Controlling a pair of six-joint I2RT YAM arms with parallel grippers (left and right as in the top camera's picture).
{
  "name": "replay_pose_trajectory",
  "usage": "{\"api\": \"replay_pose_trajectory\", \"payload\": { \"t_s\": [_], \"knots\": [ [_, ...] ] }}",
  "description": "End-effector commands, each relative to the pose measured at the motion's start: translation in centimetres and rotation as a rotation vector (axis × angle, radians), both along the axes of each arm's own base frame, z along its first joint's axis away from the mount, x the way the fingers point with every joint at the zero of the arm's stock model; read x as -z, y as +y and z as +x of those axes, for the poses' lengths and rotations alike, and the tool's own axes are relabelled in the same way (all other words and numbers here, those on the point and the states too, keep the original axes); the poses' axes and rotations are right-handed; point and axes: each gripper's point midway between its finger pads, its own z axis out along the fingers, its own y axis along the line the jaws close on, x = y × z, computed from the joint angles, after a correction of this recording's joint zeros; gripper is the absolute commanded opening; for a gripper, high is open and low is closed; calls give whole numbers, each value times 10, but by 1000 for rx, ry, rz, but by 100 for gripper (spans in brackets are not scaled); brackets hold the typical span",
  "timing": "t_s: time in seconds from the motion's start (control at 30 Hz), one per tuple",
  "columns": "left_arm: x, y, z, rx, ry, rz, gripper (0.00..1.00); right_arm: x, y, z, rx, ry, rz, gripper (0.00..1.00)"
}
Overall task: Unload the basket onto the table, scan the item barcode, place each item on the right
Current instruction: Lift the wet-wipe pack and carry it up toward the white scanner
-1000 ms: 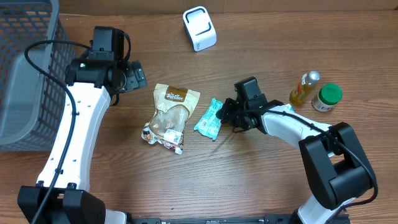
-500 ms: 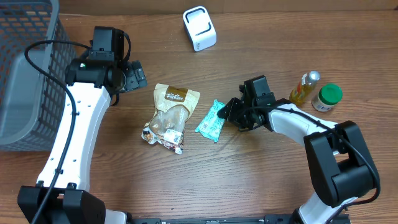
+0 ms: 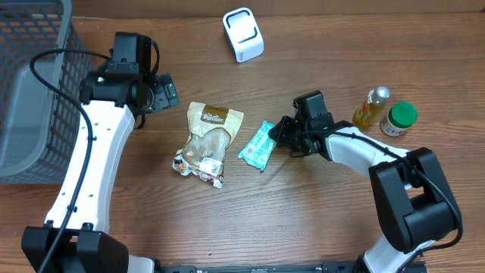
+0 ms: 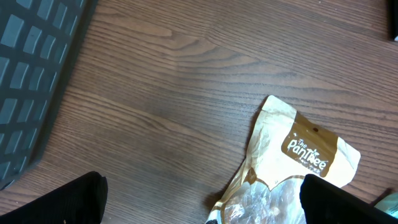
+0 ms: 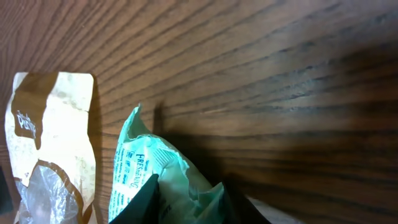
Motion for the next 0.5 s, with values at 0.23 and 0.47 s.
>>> {"api": "replay_pose_trajectory", "payload": {
  "t_s": [0.23, 0.47],
  "knots": [
    [-4, -1, 2, 25, -8, 13, 99, -13, 2, 3, -40, -41, 36, 4],
    [-4, -1, 2, 25, -7, 13, 100, -109, 8, 18, -125, -276, 160, 4]
  ]
}}
